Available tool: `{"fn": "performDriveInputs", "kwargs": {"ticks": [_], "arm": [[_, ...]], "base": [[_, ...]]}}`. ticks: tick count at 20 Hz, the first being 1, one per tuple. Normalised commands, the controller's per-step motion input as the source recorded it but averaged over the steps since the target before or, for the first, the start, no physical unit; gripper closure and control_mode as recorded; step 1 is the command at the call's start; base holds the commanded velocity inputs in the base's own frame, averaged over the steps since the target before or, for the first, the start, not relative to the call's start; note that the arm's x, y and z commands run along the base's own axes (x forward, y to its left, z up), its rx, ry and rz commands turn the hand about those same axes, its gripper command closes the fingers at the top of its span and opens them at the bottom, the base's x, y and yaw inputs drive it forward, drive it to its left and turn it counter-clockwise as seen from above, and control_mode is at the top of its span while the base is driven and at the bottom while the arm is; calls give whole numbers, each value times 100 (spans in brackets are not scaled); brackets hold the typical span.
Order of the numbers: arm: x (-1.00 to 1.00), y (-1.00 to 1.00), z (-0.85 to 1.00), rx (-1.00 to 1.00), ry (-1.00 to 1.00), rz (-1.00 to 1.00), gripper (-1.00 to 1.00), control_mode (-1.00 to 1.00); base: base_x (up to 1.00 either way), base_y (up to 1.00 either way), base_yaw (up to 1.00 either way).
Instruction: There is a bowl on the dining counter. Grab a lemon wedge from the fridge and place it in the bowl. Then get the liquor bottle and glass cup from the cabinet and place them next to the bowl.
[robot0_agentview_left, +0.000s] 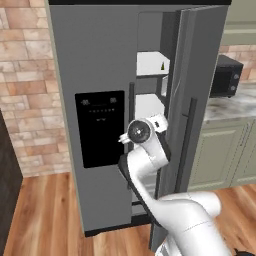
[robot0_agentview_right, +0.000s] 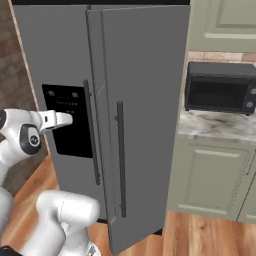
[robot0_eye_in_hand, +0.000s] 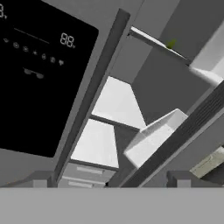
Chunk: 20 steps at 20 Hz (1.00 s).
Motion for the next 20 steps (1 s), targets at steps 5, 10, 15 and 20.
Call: {"fn": "performDriveInputs", "kwargs": {"ticks": [5,10,15,20], "arm": [[85,10,0,-15,-1,-11,-100,-100],[65,0,0,-10,0,-18,-100,-100],[42,-25,0,-3,0,-27,-100,-100],[22,-46,0,0,0,-26,-100,-100]], "base": [[0,0,0],[0,0,0],[0,0,0],[0,0,0]]}}
